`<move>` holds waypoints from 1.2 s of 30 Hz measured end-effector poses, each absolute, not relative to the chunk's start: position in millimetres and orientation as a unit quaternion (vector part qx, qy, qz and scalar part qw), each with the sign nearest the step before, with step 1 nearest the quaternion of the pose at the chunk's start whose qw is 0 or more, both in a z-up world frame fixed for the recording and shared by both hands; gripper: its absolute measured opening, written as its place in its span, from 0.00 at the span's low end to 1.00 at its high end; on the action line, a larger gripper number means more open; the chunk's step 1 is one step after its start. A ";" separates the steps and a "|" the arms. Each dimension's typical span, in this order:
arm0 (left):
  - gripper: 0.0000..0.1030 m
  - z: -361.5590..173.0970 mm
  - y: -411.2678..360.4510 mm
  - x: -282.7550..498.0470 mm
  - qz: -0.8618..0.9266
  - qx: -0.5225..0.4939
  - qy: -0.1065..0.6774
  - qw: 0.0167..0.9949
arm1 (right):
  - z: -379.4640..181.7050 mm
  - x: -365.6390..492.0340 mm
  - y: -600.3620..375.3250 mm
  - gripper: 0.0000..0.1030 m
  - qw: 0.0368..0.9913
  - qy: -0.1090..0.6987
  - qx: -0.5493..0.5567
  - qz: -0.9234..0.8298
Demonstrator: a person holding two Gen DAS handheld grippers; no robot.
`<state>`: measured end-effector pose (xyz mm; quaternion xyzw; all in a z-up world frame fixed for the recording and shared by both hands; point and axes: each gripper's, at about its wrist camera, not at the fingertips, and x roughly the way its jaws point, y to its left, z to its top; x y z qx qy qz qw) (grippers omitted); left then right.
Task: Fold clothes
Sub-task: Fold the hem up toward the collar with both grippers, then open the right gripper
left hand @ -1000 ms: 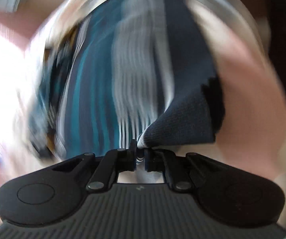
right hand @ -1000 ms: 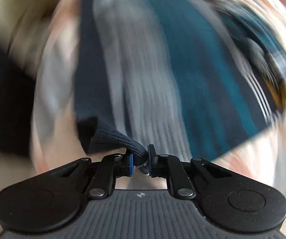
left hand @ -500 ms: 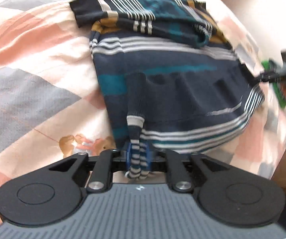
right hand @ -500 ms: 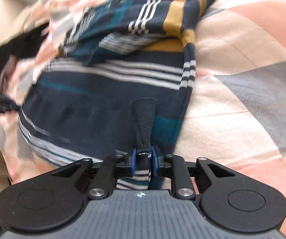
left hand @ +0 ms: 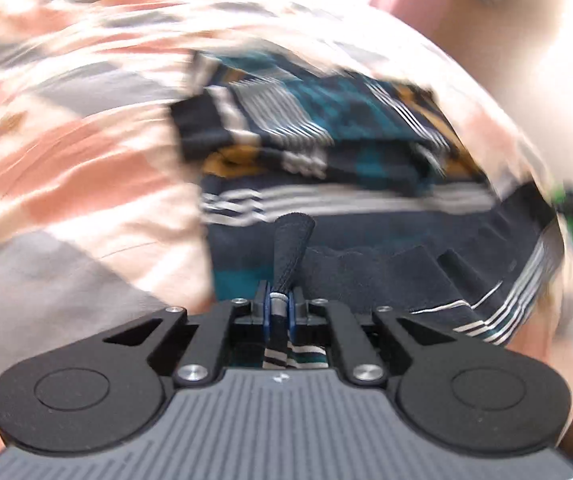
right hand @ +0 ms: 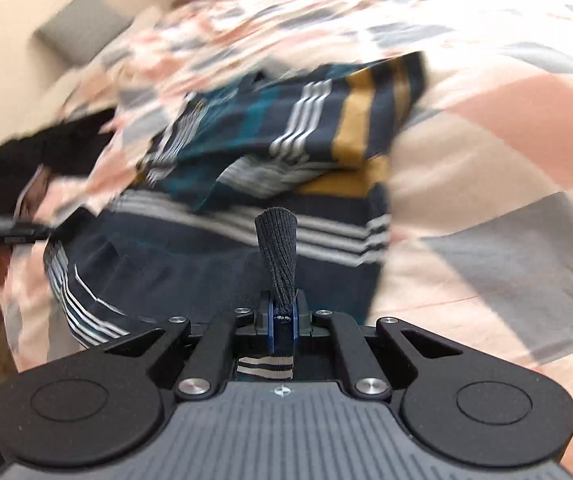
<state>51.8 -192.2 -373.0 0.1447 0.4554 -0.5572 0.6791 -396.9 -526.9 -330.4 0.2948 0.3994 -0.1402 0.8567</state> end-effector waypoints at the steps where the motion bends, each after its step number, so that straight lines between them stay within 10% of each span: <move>1: 0.06 -376.4 -191.8 56.7 -0.547 0.129 0.462 0.686 | -334.1 -397.4 -531.1 0.07 0.855 0.395 0.302 -0.147; 17: 0.10 -411.6 -221.0 65.3 -0.500 0.135 0.476 0.711 | -374.1 -399.2 -544.1 0.05 0.805 0.423 0.363 -0.204; 21: 0.20 -394.3 -205.0 73.6 -0.482 0.105 0.499 0.712 | -348.8 -397.0 -536.7 0.46 0.810 0.419 0.330 -0.245; 30: 0.45 -377.5 -136.9 62.0 -0.466 0.008 0.561 0.684 | -336.0 -472.5 -486.0 0.52 0.800 0.323 0.445 -0.241; 32: 0.38 -388.7 -138.2 59.4 -0.457 -0.008 0.572 0.682 | -344.4 -476.3 -479.1 0.54 0.791 0.304 0.474 -0.241; 34: 0.18 -396.9 -138.9 57.2 -0.453 -0.025 0.576 0.680 | -350.9 -476.3 -477.6 0.53 0.786 0.283 0.489 -0.248; 36: 0.08 -397.8 -137.5 51.4 -0.451 -0.004 0.564 0.692 | -359.2 -475.4 -483.1 0.08 0.772 0.292 0.501 -0.260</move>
